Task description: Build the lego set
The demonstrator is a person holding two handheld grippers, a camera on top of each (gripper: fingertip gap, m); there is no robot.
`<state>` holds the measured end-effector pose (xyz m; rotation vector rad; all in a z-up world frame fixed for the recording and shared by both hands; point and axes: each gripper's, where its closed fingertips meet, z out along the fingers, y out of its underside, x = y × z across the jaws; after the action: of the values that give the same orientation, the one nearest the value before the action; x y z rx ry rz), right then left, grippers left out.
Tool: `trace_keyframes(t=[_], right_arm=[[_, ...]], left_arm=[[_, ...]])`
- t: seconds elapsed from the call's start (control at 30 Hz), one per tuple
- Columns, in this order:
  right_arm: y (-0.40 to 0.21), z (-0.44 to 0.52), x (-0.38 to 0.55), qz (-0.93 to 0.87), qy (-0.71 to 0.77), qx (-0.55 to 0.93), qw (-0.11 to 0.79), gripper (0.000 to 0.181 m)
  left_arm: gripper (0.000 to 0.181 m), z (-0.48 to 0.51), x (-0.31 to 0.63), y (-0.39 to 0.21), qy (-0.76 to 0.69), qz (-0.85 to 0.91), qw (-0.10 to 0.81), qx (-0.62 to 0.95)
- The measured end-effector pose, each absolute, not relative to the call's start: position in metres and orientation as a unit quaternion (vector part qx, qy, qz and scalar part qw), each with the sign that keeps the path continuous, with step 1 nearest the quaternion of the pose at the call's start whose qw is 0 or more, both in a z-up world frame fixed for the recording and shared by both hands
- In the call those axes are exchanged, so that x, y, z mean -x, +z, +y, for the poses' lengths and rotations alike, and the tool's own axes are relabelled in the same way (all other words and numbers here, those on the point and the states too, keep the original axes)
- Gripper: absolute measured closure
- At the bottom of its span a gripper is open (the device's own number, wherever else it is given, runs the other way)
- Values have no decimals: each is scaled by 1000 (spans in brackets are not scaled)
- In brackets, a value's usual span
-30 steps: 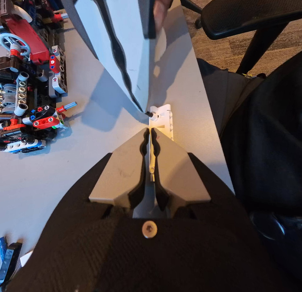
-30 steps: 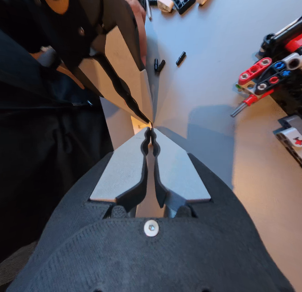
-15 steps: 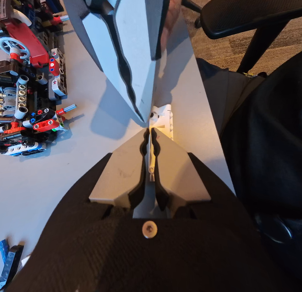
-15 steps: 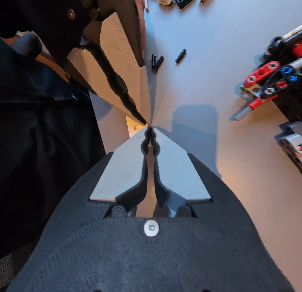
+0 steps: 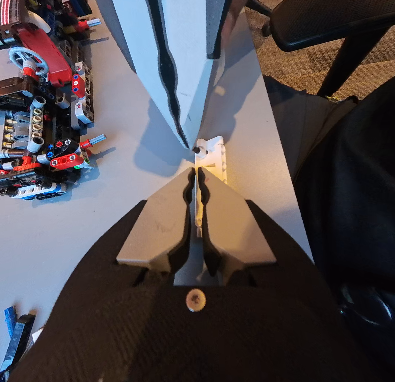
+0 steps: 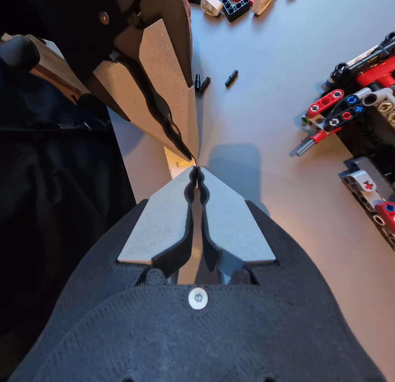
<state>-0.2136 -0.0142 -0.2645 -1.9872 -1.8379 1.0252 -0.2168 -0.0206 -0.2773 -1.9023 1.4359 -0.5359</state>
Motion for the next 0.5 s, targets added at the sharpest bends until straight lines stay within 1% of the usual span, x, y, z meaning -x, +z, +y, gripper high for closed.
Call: trace_keyframes(t=[0.2,0.3,0.5], right_arm=[[-267,-14,213,-626,358,685,106,176],[-271,-15,211,-632,350,684,101,180],[-265,-8,211,-654,325,672,120,181]], left_arm=[[181,-20,217,-277,-209,549,340,734],[181,-19,217,-277,-209,549,340,734],[181,-17,218,-277,-203,547,344,736]])
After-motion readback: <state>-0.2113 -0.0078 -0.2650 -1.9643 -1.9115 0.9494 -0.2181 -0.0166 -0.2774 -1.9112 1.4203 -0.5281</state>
